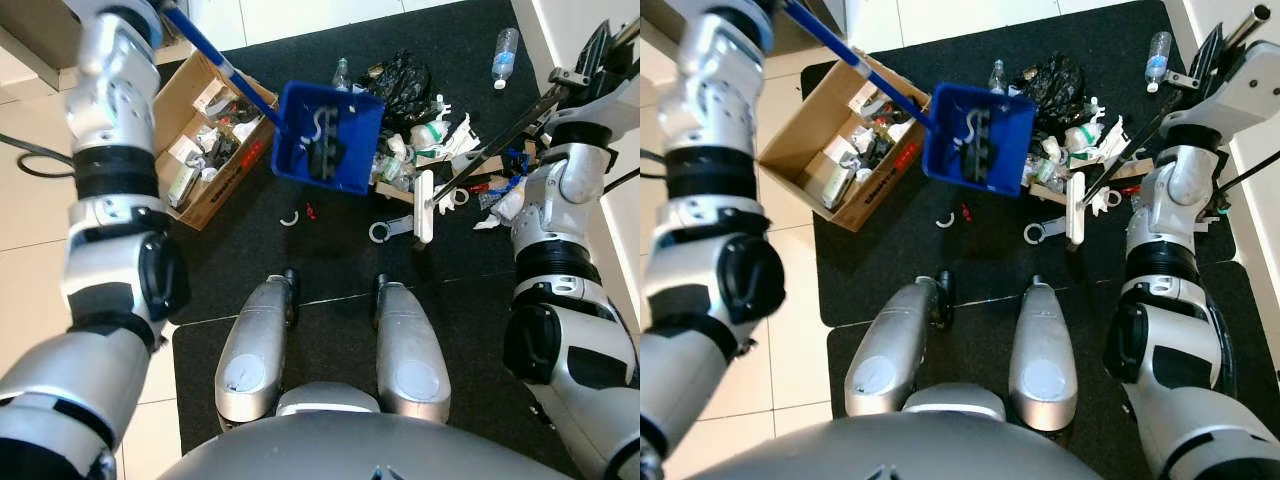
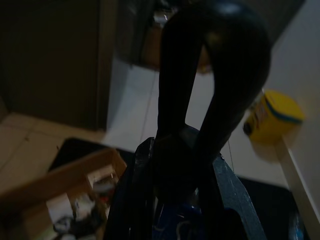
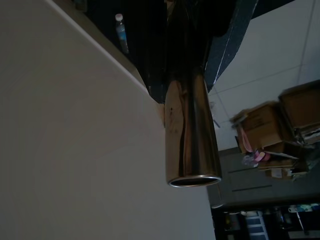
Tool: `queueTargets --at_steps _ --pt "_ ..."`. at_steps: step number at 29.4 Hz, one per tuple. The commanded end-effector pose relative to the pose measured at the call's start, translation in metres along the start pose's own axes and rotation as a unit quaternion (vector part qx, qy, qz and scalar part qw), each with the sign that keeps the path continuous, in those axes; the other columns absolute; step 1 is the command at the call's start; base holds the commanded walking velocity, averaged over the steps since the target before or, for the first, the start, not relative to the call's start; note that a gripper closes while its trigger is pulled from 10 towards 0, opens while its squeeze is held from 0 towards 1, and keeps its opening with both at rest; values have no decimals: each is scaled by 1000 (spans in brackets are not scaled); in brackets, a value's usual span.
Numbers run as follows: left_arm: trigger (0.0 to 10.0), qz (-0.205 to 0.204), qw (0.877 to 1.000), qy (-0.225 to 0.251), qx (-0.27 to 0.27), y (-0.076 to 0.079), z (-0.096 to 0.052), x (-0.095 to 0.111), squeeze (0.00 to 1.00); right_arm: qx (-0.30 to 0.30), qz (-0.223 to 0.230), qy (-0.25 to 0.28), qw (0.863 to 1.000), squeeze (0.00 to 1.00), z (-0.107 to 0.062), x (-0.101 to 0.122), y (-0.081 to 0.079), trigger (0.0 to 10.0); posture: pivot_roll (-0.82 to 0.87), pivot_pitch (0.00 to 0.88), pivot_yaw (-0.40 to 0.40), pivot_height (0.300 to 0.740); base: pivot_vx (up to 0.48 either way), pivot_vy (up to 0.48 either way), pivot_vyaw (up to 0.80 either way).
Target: Sweep floor
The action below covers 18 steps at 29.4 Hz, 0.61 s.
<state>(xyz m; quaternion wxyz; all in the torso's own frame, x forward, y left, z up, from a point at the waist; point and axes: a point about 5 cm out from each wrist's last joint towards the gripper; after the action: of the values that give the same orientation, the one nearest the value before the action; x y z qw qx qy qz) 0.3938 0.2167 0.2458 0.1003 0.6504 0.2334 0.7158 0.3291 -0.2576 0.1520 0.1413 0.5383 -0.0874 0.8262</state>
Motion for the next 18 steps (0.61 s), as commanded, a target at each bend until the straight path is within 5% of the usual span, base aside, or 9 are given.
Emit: queueTargets --at_steps 1,6,11,18 --pt "10000 -10 999 40 3 -5 2 23 0 24 12 21 999 0 1 5 -9 10000 100 121 101 740 0 0 0" --pt "10000 -18 998 60 3 -5 5 38 0 66 33 42 996 0 6 14 -28 10000 100 115 101 740 0 0 0" --pt "10000 -6 992 125 5 -8 8 82 0 121 40 66 990 0 10 25 -55 10000 122 104 99 740 0 0 0" --pt "10000 42 984 171 7 -14 5 111 0 136 47 83 986 0 12 32 -60 10000 139 95 96 740 0 0 0"
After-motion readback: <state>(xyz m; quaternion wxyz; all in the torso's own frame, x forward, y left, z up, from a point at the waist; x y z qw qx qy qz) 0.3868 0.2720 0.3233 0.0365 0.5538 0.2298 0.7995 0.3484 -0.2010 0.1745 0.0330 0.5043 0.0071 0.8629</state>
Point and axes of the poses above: a point about 5 cm out from each wrist's last joint towards the gripper, its own z axis pointing out of the wrist towards the gripper, its own x axis along the axis of the wrist's last joint, y = z × x, and after that the axes turned 6 degrees about -z, right-handed
